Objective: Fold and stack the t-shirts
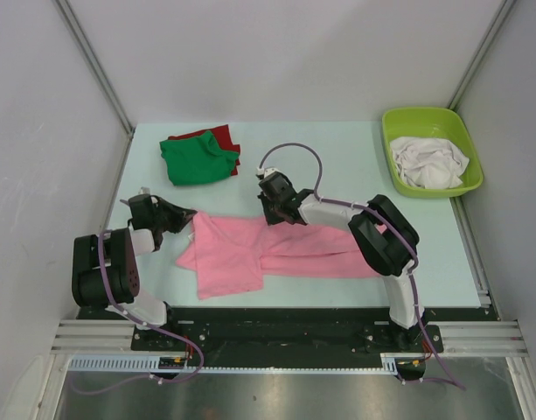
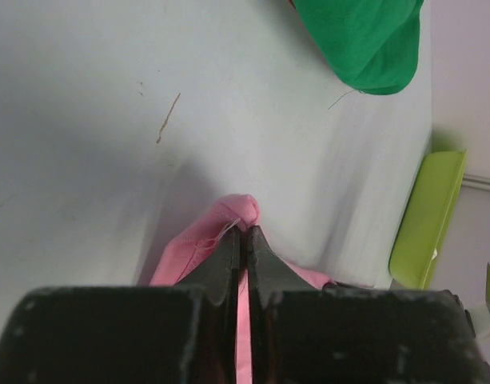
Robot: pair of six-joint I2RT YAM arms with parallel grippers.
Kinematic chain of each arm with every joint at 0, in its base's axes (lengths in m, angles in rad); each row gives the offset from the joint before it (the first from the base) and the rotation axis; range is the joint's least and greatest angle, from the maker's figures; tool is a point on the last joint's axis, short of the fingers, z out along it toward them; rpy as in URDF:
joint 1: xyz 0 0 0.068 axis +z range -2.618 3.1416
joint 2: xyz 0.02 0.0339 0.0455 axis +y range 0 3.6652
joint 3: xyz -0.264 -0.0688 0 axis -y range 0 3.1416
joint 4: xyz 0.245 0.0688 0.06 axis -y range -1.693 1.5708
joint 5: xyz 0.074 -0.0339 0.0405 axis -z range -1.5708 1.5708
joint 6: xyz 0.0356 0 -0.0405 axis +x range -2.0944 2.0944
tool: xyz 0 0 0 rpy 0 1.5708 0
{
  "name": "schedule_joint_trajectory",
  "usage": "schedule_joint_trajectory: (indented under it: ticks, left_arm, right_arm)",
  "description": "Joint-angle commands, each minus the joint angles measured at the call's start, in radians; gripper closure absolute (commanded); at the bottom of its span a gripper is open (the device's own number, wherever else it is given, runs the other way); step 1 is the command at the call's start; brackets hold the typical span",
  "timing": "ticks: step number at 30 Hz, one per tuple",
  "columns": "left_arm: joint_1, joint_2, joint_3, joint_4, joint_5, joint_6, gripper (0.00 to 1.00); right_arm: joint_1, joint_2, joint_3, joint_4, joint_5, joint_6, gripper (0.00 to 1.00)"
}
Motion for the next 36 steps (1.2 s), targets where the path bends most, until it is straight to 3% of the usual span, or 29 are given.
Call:
schedule_joint_trajectory:
  ticks: [1,5,8,11,12,13,14,17,20,24,25,29,36]
  left_arm:
    - [0.001,-0.032,0.03,0.011,0.003,-0.011,0.98]
    - [0.007,-0.038,0.034,0.006,-0.011,-0.015,1.0]
    - [0.013,-0.023,0.047,-0.006,-0.02,-0.028,1.0]
    - [0.013,-0.02,0.06,-0.013,-0.034,-0.034,0.96]
    - [0.016,-0.023,0.071,-0.035,-0.04,-0.034,0.9]
    - [0.016,-0.027,0.076,-0.05,-0.046,-0.034,0.82]
    - [0.016,-0.039,0.079,-0.062,-0.052,-0.034,0.56]
    - [0.016,-0.128,0.084,-0.165,-0.107,-0.026,0.22]
    - [0.015,-0.263,0.087,-0.249,-0.156,-0.005,0.1]
    - [0.01,-0.475,0.044,-0.38,-0.176,0.003,0.06]
    - [0.009,-0.559,0.036,-0.421,-0.176,0.012,0.02]
    - [0.004,-0.739,0.021,-0.578,-0.159,0.052,0.02]
    - [0.006,-0.889,0.019,-0.711,-0.052,0.095,0.01]
  right_arm:
    - [-0.037,0.034,0.079,0.025,0.062,-0.005,1.0]
    - [-0.073,0.081,0.183,-0.015,0.043,-0.023,1.0]
    - [-0.093,0.126,0.231,-0.036,0.051,-0.032,0.92]
    - [-0.112,0.143,0.268,-0.053,0.051,-0.029,0.58]
    - [-0.116,0.138,0.269,-0.061,0.056,-0.025,0.36]
    - [-0.123,0.129,0.265,-0.063,0.059,-0.017,0.26]
    - [-0.126,0.1,0.258,-0.063,0.06,-0.02,0.15]
    - [-0.129,0.034,0.234,-0.066,0.092,-0.038,0.02]
    - [-0.107,-0.061,0.206,-0.046,0.056,-0.089,0.0]
    - [-0.049,-0.058,0.3,-0.111,-0.137,-0.199,0.0]
    - [-0.04,-0.014,0.332,-0.162,-0.179,-0.213,0.0]
    - [-0.006,0.15,0.566,-0.279,-0.366,-0.276,0.0]
    - [0.0,0.373,0.764,-0.274,-0.446,-0.295,0.0]
